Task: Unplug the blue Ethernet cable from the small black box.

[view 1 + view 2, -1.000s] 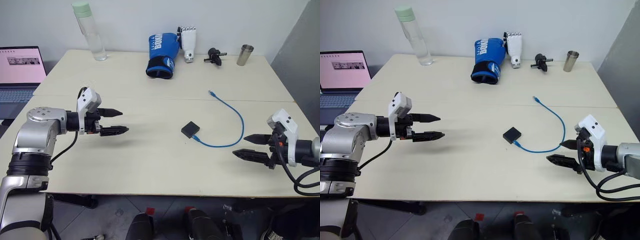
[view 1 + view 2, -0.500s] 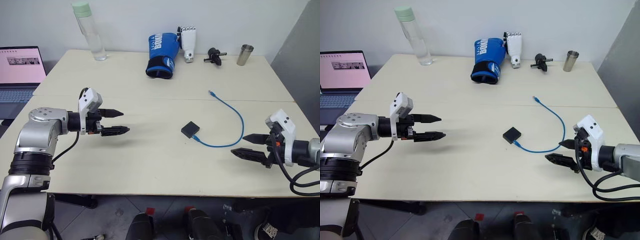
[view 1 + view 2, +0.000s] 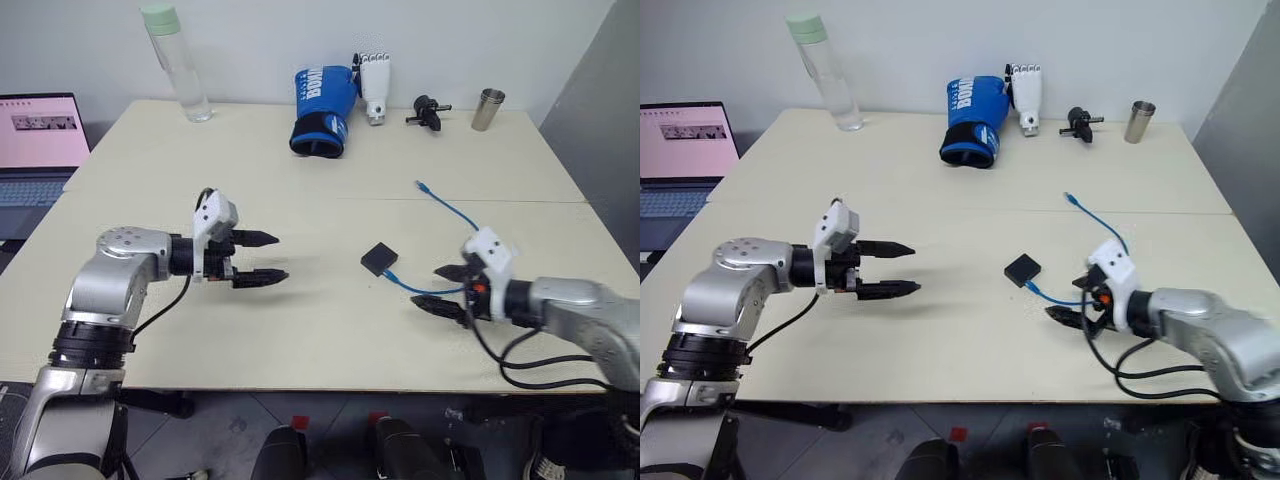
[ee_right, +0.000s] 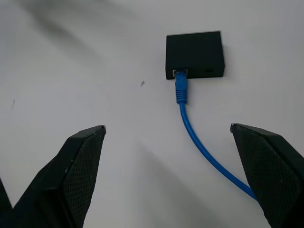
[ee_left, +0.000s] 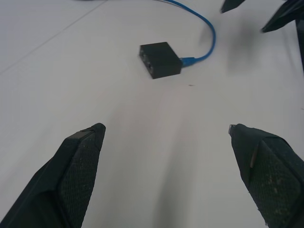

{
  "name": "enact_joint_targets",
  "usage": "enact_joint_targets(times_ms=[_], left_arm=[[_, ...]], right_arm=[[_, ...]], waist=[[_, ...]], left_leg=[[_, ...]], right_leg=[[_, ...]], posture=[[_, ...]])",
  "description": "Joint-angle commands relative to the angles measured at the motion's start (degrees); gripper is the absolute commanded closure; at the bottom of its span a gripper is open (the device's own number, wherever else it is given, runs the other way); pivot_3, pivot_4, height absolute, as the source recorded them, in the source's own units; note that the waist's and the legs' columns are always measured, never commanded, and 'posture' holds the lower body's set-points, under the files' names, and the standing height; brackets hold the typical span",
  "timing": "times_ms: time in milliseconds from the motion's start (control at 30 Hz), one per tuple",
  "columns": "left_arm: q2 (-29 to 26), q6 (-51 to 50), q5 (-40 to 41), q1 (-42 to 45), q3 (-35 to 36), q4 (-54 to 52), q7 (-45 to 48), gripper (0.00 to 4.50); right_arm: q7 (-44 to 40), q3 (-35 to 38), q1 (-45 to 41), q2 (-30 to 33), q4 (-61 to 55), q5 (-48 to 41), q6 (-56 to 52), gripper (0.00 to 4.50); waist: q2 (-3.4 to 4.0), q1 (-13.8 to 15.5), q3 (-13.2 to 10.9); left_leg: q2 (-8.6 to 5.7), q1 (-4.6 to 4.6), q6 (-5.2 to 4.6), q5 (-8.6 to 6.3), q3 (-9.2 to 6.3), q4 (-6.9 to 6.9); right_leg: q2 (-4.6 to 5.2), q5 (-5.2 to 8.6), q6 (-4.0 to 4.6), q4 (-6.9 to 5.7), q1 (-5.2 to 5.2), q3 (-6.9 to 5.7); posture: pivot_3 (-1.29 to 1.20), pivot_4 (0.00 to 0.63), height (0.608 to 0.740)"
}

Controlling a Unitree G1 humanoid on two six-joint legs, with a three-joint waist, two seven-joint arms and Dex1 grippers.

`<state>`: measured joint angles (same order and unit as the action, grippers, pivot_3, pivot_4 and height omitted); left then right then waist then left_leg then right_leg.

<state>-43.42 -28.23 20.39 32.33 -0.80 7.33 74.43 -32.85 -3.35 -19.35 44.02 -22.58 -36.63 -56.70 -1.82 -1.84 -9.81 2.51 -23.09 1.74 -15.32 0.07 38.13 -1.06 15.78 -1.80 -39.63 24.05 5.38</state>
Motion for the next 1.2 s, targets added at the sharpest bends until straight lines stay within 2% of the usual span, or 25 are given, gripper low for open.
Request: enact_joint_targets(times_ms=[33,200,533,633,1000,1133,1200], left_arm=[[1.4,3.3,-0.4,-1.0,-0.5,-5.2,-2.2,0.03],[3.7,6.4,-1.8,-4.6,-3.5,-11.1,-4.5,0.03],[2.7,5.1,-0.8,-6.1,-2.5,-12.9,-6.9,0.03],[2.0,4.8,-0.4,-6.7,-2.2,-13.6,-7.1,0.03],[2.0,4.5,-0.2,-4.9,-2.0,-12.2,-8.2,0.03],[2.1,4.8,-0.3,-4.6,-2.1,-11.3,-8.3,0.03],[1.9,4.6,-0.1,-4.4,-1.9,-11.1,-8.2,0.03]], right_arm=[[1.8,-4.3,-4.1,-3.8,5.6,7.2,5.6,0.02],[2.8,-8.5,-8.1,-11.1,15.0,13.3,9.5,0.02],[-1.2,-12.2,-9.4,-13.9,22.3,21.0,15.5,0.02],[-2.8,-11.8,-8.7,-13.7,21.0,21.1,15.4,0.56],[-4.6,-14.0,-8.8,-14.6,20.6,26.4,20.2,3.3],[-5.9,-12.6,-8.4,-13.6,19.9,26.6,20.3,4.31],[-7.0,-11.9,-8.8,-11.2,19.5,27.9,22.1,4.35]], waist=[[0.0,0.0,0.0],[0.0,0.0,0.0],[0.0,0.0,0.0],[0.0,0.0,0.0],[0.0,0.0,0.0],[0.0,0.0,0.0],[0.0,0.0,0.0]], left_leg=[[0.0,0.0,0.0,0.0,0.01,0.02],[0.0,0.02,0.0,0.0,0.03,0.0],[-0.01,0.07,0.0,0.0,0.02,0.02],[0.0,0.08,0.0,0.0,0.03,0.01],[0.0,0.08,0.0,0.0,0.02,0.01],[0.0,0.08,0.0,0.0,0.02,0.01],[0.0,0.08,0.0,0.0,0.02,0.01]], right_leg=[[0.0,0.0,0.0,-0.01,0.0,0.01],[0.01,0.0,0.01,0.0,0.0,0.04],[0.01,-0.01,0.01,-0.07,-0.02,0.03],[0.0,-0.01,0.01,-0.08,-0.02,0.04],[-0.01,0.0,0.01,-0.08,-0.02,0.03],[0.0,0.0,0.01,-0.09,-0.02,0.02],[0.0,0.0,0.01,-0.09,-0.02,0.03]], posture=[[0.0,0.15,0.74],[0.0,0.15,0.74],[0.0,0.15,0.74],[0.0,0.15,0.74],[0.0,0.15,0.74],[0.0,0.15,0.74],[0.0,0.15,0.74]])
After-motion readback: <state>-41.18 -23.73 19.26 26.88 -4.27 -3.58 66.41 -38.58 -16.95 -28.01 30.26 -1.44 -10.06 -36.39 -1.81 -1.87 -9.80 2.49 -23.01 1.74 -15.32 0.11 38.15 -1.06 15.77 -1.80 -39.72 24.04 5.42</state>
